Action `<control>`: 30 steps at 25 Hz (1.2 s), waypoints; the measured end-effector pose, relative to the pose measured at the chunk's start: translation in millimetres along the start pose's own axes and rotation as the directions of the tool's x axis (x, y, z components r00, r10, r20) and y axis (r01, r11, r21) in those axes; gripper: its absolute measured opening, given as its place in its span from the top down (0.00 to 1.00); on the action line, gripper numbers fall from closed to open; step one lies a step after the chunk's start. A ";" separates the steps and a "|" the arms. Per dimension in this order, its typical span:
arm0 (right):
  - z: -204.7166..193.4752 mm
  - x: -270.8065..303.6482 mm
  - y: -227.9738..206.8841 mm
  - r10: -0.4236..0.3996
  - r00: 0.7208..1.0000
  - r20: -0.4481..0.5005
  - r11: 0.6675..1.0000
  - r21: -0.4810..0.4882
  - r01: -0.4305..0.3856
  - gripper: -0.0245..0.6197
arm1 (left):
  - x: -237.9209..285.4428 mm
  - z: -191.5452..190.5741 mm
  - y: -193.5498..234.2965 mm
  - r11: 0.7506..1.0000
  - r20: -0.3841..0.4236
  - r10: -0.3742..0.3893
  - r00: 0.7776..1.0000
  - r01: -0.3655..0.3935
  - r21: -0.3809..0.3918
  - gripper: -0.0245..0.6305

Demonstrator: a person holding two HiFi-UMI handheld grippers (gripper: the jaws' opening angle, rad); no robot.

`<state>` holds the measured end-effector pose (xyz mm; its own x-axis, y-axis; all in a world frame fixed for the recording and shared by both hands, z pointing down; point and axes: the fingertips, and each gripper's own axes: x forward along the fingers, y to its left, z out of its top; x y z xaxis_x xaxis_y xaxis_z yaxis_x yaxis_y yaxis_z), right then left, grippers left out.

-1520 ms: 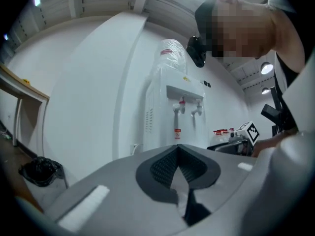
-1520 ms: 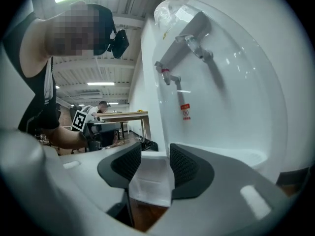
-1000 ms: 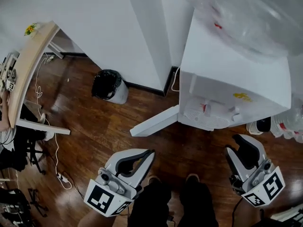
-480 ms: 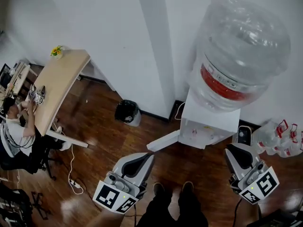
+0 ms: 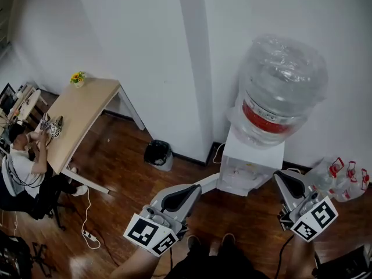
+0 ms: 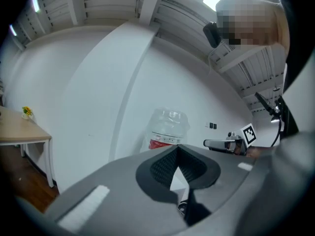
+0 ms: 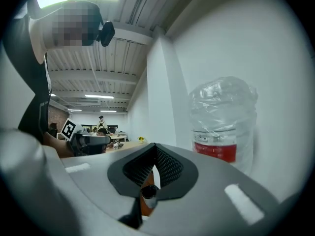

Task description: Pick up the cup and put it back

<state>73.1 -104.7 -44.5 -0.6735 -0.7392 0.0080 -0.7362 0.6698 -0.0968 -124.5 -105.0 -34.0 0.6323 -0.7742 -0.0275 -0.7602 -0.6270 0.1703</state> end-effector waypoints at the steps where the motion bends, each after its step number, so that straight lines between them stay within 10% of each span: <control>1: 3.7 0.3 1.2 -0.003 1.000 -0.002 1.000 -0.006 0.003 0.96 | 1.2 0.5 1.6 1.000 -0.006 0.003 1.000 -0.003 -0.008 0.96; 30: 24.6 -13.6 -3.4 -0.063 0.998 -0.008 0.998 -0.023 0.063 0.96 | -1.7 -3.0 -7.9 1.000 -0.037 0.013 0.999 -0.013 0.000 0.96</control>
<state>86.3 -98.6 -68.8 -0.6263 -0.7793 0.0222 -0.7784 0.6235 -0.0734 -119.1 -98.6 -32.3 0.6275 -0.7785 0.0115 -0.7684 -0.6168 0.1707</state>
